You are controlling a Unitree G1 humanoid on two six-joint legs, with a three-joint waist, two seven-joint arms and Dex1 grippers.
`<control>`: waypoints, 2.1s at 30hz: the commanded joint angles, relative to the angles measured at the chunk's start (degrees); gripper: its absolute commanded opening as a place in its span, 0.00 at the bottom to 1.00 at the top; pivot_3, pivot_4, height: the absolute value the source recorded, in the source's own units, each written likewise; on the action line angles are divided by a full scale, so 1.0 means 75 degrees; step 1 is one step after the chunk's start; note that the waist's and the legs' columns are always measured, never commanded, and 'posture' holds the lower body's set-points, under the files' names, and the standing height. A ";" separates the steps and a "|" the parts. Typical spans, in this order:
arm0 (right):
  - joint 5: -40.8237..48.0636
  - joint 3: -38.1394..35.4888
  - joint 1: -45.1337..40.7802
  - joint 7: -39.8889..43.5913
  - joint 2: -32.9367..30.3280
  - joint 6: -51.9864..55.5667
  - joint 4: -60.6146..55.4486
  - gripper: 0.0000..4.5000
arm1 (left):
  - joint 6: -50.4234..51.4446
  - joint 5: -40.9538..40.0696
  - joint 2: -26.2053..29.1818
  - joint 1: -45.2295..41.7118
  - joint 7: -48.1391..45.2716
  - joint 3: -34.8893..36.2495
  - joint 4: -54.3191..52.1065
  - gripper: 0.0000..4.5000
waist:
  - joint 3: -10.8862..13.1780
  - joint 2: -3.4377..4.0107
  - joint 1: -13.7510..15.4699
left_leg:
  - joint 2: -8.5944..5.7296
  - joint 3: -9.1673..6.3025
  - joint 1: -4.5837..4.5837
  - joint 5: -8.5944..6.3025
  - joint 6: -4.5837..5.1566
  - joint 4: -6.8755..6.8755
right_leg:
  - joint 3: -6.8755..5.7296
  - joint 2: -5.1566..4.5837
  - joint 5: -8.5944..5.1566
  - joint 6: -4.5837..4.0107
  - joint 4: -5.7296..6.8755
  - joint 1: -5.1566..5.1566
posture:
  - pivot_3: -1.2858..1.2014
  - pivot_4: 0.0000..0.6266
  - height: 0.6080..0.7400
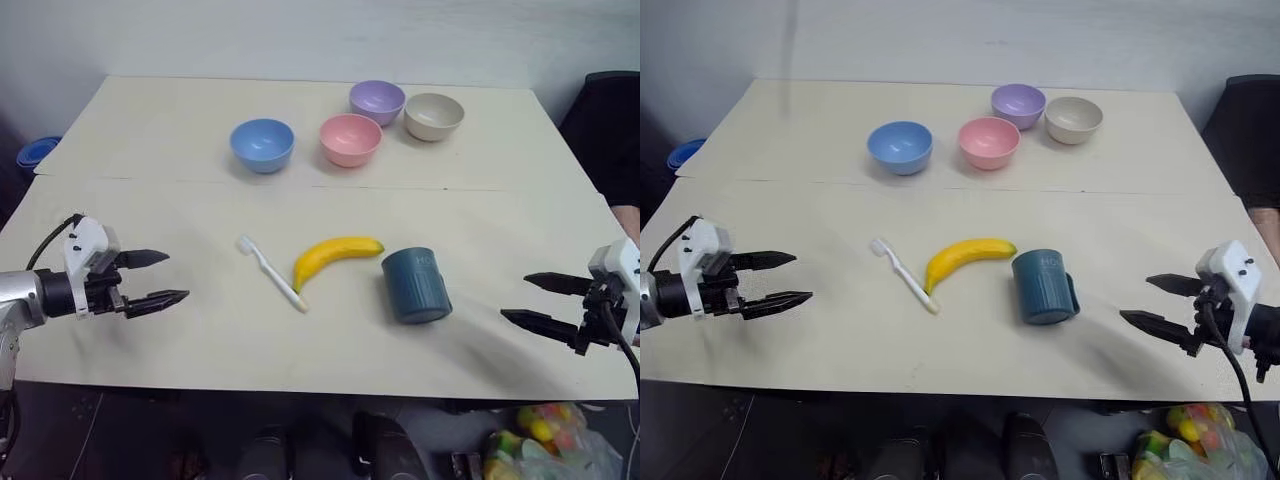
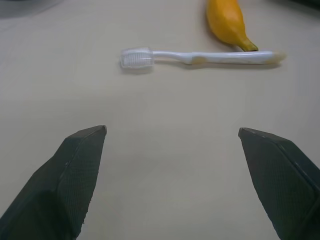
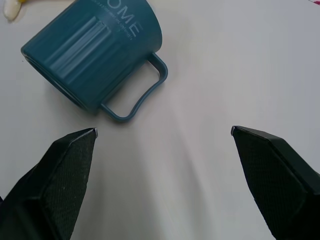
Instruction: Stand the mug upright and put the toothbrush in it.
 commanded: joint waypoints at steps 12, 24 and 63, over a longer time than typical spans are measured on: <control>0.2035 -0.1050 -0.0903 -0.0400 -0.0438 0.1504 -0.2043 1.00 | 0.1219 0.0160 -0.1055 -0.4494 -0.0730 -0.2839 0.0376 1.00 | -0.0002 0.0004 0.0223 | -0.0040 -0.0016 -0.0022 0.0003 0.0007 0.0059 | 0.0002 0.0005 0.0013 0.0022 0.0013 0.0011 | 0.52 0.24 1.00; 0.4268 -0.1362 -0.1775 -0.1620 -0.1036 0.2438 -0.3743 1.00 | 0.1065 0.2372 -0.4307 -0.7661 0.0136 -0.5008 0.4069 1.00 | 0.0007 -0.0012 0.0198 | -0.0041 0.0022 -0.0059 -0.0010 0.0025 0.0098 | -0.0013 0.0019 0.0016 0.0028 -0.0002 0.0009 | 0.52 0.24 1.00; 0.2178 0.0527 -0.1656 -0.1579 -0.0685 0.0869 -0.2939 1.00 | 0.4438 0.3650 -0.2334 -0.5515 0.3656 -0.1344 0.1527 0.39 | 0.0003 -0.0005 -0.0055 | -0.0015 -0.0050 -0.0027 -0.0018 0.0030 0.0082 | 0.0017 0.0018 0.0021 0.0038 0.0010 -0.0007 | 0.52 0.24 1.00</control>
